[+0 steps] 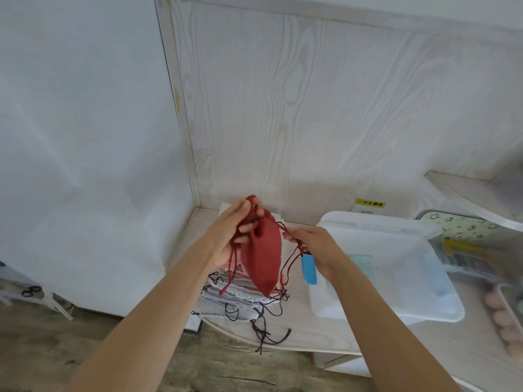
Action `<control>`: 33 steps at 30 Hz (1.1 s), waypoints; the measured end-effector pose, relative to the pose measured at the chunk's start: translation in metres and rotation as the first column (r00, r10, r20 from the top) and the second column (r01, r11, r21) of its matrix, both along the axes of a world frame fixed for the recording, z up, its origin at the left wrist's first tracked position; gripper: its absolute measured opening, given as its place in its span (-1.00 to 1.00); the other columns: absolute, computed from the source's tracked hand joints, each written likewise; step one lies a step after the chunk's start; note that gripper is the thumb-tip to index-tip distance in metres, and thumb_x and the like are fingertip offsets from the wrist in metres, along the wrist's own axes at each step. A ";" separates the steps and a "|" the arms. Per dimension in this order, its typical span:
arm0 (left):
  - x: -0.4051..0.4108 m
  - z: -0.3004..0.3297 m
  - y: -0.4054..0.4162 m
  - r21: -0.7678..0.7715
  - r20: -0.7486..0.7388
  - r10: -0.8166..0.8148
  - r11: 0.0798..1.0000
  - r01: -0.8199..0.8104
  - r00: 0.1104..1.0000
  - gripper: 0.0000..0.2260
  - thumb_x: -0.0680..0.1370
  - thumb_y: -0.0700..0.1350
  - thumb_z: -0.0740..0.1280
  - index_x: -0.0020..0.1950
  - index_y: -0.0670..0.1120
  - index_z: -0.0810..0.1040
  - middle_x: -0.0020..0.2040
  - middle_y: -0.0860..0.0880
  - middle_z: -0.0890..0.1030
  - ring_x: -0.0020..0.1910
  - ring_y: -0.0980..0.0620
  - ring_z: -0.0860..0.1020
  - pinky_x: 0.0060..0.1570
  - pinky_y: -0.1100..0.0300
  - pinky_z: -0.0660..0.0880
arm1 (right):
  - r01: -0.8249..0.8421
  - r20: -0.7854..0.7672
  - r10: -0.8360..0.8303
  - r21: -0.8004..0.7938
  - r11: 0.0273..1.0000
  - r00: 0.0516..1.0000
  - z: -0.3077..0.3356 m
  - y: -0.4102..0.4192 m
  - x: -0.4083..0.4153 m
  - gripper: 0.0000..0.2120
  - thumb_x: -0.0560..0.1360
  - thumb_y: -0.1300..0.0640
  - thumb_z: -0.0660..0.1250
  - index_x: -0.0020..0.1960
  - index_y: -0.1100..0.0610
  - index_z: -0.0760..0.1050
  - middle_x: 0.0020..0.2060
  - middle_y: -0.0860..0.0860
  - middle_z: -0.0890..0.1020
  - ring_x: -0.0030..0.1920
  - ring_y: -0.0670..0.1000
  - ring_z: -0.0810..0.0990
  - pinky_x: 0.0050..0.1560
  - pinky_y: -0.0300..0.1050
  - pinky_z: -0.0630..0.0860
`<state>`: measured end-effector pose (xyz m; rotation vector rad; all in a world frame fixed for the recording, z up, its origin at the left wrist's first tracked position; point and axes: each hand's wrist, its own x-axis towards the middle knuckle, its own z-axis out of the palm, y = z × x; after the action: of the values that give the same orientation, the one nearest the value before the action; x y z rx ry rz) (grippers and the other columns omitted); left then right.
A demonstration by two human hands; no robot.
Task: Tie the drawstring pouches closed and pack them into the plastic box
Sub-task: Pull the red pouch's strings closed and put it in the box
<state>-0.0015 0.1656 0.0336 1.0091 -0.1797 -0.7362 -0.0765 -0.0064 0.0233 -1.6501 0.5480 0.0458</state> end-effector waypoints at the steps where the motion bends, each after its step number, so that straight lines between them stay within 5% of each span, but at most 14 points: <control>1: -0.001 -0.001 -0.001 0.099 0.068 -0.027 0.995 0.020 0.997 -0.84 0.60 -0.09 0.16 0.02 -0.06 0.52 -0.25 0.04 0.50 -0.54 0.23 0.25 -0.63 0.40 0.12 | 0.013 0.023 -0.014 0.047 0.999 1.000 0.000 -0.001 0.000 -0.81 0.52 0.15 0.30 -0.22 0.12 0.62 -0.20 0.00 0.65 -0.04 -0.02 0.56 0.10 -0.16 0.41; 5: -0.006 -0.001 -0.007 0.449 0.309 -0.117 0.893 -0.036 0.944 -0.80 0.62 -0.02 0.15 0.02 -0.01 0.56 -0.41 0.12 0.37 -0.53 0.21 0.23 -0.56 0.40 0.15 | 0.004 0.059 -0.013 0.137 0.991 0.998 0.006 0.004 0.000 -0.77 0.56 0.11 0.25 -0.22 0.14 0.58 -0.30 -0.02 0.64 -0.27 -0.07 0.56 -0.20 -0.23 0.38; 11: -0.016 0.000 -0.011 0.546 0.419 -0.273 0.838 0.000 0.866 -0.76 0.66 -0.12 0.04 0.17 -0.04 0.48 -0.31 0.07 0.38 -0.45 0.19 0.25 -0.40 0.35 0.17 | -0.036 0.052 0.028 0.150 0.988 0.998 0.011 0.010 0.002 -0.70 0.61 0.07 0.13 -0.25 0.13 0.44 -0.52 -0.07 0.42 -0.51 -0.11 0.29 -0.43 -0.30 0.22; 16: -0.019 -0.002 -0.012 0.514 0.544 -0.201 0.847 -0.134 0.814 -0.77 0.66 -0.19 0.03 0.08 -0.24 0.44 -0.40 0.05 0.31 -0.56 0.23 0.23 -0.53 0.41 0.17 | -0.086 0.059 0.083 0.042 0.995 0.995 0.013 0.007 0.001 -0.71 0.60 0.15 0.15 -0.13 0.21 0.59 -0.46 -0.06 0.38 -0.46 -0.12 0.25 -0.38 -0.30 0.21; 21: -0.018 -0.003 -0.008 0.485 0.448 -0.174 0.871 -0.075 0.877 -0.70 0.66 -0.12 0.02 0.09 -0.29 0.45 -0.43 0.06 0.23 -0.59 0.23 0.19 -0.58 0.40 0.14 | -0.124 0.031 0.130 -0.163 0.979 0.991 0.021 -0.001 -0.001 -0.81 0.54 0.15 0.29 -0.02 0.22 0.63 -0.40 -0.05 0.54 -0.40 -0.14 0.42 -0.29 -0.36 0.37; 28: -0.021 0.004 -0.004 0.493 0.409 -0.246 0.870 0.014 0.879 -0.76 0.66 -0.09 0.03 0.10 -0.07 0.48 -0.36 0.05 0.26 -0.46 0.18 0.21 -0.45 0.36 0.14 | -0.096 0.023 0.120 -0.464 0.880 0.993 0.025 -0.011 0.001 -0.90 0.41 0.20 0.43 -0.10 0.21 0.63 -0.33 0.00 0.66 -0.40 -0.17 0.59 -0.21 -0.28 0.52; 30: -0.022 0.004 -0.002 0.502 0.461 -0.259 0.865 -0.009 0.849 -0.78 0.66 -0.13 0.05 0.05 0.00 0.49 -0.35 0.05 0.30 -0.38 0.13 0.25 -0.36 0.31 0.18 | -0.159 -0.033 0.178 -0.627 0.763 0.984 0.028 -0.011 0.003 -0.86 0.42 0.14 0.42 -0.03 0.13 0.64 -0.24 -0.02 0.66 -0.22 -0.08 0.62 -0.13 -0.23 0.49; 33: -0.024 0.007 -0.001 0.493 0.534 -0.260 0.869 -0.047 0.804 -0.79 0.65 -0.18 0.07 0.06 -0.01 0.49 -0.43 0.19 0.41 -0.37 0.19 0.31 -0.37 0.37 0.22 | -0.327 -0.258 0.230 -0.879 0.346 0.938 0.033 -0.007 0.006 -0.85 0.49 0.01 0.32 0.00 -0.07 0.63 -0.05 -0.07 0.62 0.06 0.00 0.51 0.05 -0.07 0.31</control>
<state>-0.0259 0.1645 0.0403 1.7203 -0.6237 -0.5575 -0.0709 -0.0130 0.0560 -2.8833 0.3318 0.0781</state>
